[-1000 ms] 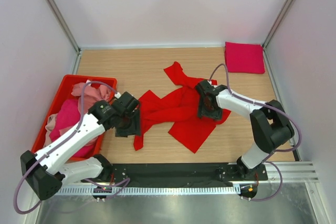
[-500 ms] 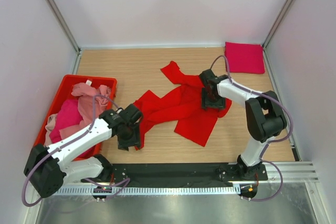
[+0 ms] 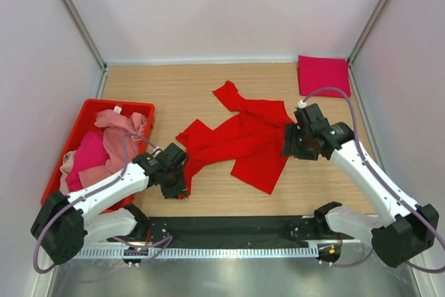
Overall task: Fold and stack the t-shirts
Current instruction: Flatten the tshirt out
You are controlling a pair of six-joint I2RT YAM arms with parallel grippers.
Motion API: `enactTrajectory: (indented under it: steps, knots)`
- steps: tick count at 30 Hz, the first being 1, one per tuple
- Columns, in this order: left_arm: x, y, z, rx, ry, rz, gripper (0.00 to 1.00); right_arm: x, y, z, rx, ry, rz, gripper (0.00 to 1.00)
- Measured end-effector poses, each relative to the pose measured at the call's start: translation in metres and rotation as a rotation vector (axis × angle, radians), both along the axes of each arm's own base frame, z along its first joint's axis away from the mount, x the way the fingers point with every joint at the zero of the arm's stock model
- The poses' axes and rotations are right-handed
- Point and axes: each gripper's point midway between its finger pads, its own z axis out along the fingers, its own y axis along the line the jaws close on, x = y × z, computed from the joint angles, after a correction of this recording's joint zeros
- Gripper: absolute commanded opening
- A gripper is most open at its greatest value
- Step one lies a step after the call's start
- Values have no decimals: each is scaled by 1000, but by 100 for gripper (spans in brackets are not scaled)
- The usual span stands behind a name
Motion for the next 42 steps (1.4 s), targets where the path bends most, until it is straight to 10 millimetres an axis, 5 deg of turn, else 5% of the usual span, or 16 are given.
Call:
enactTrajectory:
  steps: [6,23,29,35,42]
  knots:
    - [3,6,-14,34,41,38,34,-26,-5,4,30,20,-6,64]
    - [15,1,-27,23,58,64,29,-40,-2,3,68,57,-12,63]
    - [17,-1,-27,12,50,65,13,-67,5,-32,114,206,-25,59]
    - [16,0,-23,20,53,67,11,-96,15,-77,150,411,-77,58]
    - [22,-4,-9,-3,20,69,0,-92,38,-101,253,452,-161,55]
